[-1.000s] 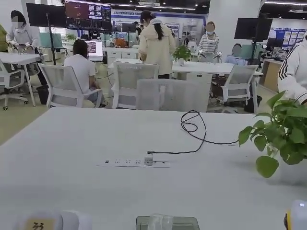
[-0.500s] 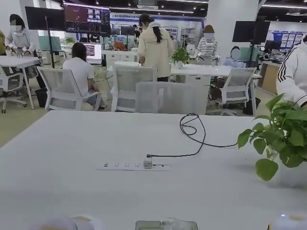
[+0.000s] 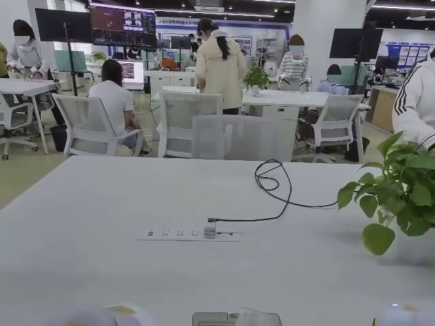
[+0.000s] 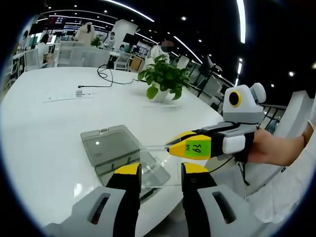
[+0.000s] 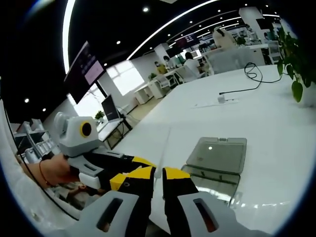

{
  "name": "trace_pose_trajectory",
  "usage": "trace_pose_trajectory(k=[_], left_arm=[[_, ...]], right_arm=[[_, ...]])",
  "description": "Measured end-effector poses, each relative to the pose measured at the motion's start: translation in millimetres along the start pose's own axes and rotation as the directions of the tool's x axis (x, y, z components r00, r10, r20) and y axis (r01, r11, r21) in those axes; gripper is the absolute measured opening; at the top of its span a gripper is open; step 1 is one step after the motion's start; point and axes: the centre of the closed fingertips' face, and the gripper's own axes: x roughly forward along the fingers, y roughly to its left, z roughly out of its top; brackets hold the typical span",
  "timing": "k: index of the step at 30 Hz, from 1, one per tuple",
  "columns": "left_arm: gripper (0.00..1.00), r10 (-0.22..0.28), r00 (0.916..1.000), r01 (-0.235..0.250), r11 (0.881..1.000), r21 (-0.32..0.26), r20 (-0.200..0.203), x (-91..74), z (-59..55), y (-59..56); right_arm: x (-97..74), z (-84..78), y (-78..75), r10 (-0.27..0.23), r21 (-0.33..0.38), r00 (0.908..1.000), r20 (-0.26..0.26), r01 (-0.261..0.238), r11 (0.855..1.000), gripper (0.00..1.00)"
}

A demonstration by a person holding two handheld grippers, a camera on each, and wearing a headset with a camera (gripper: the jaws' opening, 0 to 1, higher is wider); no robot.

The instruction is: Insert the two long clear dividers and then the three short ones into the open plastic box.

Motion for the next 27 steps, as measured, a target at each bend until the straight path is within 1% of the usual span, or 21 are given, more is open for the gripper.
trace_pose_trajectory(k=[1, 3, 4, 5, 6, 7, 9, 11, 16, 19, 21, 22, 24, 26, 27], left_arm=[[0.31, 0.002, 1.0, -0.002, 1.0, -0.008, -0.002, 0.5, -0.6, -0.2], [0.28, -0.002, 1.0, 0.002, 1.0, 0.0, -0.005, 0.9, -1.7, -0.8], [0.28, -0.003, 1.0, 0.003, 1.0, 0.006, -0.007, 1.4, -2.3, -0.7], [0.28, -0.003, 1.0, 0.003, 1.0, -0.001, -0.007, 1.0, -2.6, -1.4], [0.3, -0.016, 0.9999, 0.016, 1.0, -0.017, 0.003, 1.1, -1.3, -3.9], [0.31, -0.019, 0.9998, 0.019, 1.0, -0.016, 0.003, 1.1, -1.4, -4.4], [0.3, -0.015, 0.9999, 0.015, 1.0, 0.001, -0.006, 1.5, -3.2, -3.7], [0.31, -0.021, 0.9998, 0.021, 1.0, 0.0, -0.006, 1.6, -3.9, -4.9], [0.36, -0.04, 0.9992, 0.04, 0.999, 0.031, -0.006, 0.8, -7.0, -6.8], [0.38, -0.047, 0.9989, 0.047, 0.997, 0.06, -0.005, -2.3, -9.5, -6.2], [0.41, -0.051, 0.9987, 0.051, 0.994, 0.098, -0.004, -4.8, -11.7, -4.1], [0.43, -0.05, 0.9987, 0.05, 0.992, 0.112, -0.007, -5.5, -12.9, -2.8], [0.48, -0.053, 0.9984, 0.055, 0.986, 0.159, -0.017, -8.0, -17.6, -0.5], [0.51, -0.056, 0.9981, 0.059, 0.982, 0.181, -0.025, -10.0, -22.0, 1.3], [0.54, -0.06, 0.9978, 0.064, 0.979, 0.191, -0.03, -11.1, -25.2, 2.3]], right_arm=[[0.6, -0.1, 0.4, -0.006, 0.007, 1.0, 0.0, 0.006, 1.0, 0.08], [0.5, 0.2, -2.0, -0.024, -0.003, 0.9997, 0.002, 0.024, 1.0, 0.07], [0.4, -0.4, -1.6, -0.018, 0.001, 0.9998, -0.002, 0.018, 1.0, 0.07], [0.4, -0.5, -1.6, -0.017, 0.006, 0.9998, -0.003, 0.017, 1.0, 0.07], [0.1, -0.4, -2.7, -0.018, 0.012, 0.9998, -0.003, 0.019, 1.0, 0.07], [-0.1, -0.4, -3.1, -0.02, 0.012, 0.9998, -0.003, 0.02, 1.0, 0.07], [-0.5, -1.7, -2.9, -0.018, 0.015, 0.9998, -0.01, 0.018, 1.0, 0.07], [-0.6, -2.5, -3.1, -0.019, 0.018, 0.9997, -0.015, 0.019, 1.0, 0.07], [-2.3, 1.1, -5.6, -0.018, 0.046, 0.9996, -0.021, 0.019, 0.999, 0.07], [-3.9, 4.2, -12.0, -0.032, 0.066, 0.999, -0.032, 0.034, 0.997, 0.07], [-5.3, 3.1, -20.3, -0.057, 0.095, 0.9965, -0.061, 0.063, 0.993, 0.07], [-5.1, 3.6, -22.8, -0.059, 0.1, 0.996, -0.066, 0.066, 0.993, 0.07], [-6.0, 3.5, -30.4, -0.08, 0.106, 0.9926, -0.091, 0.09, 0.99, 0.07], [-5.9, 3.4, -35.3, -0.092, 0.107, 0.9892, -0.114, 0.104, 0.989, 0.07], [-5.7, 2.7, -39.8, -0.104, 0.11, 0.9859, -0.131, 0.119, 0.987, 0.07]])
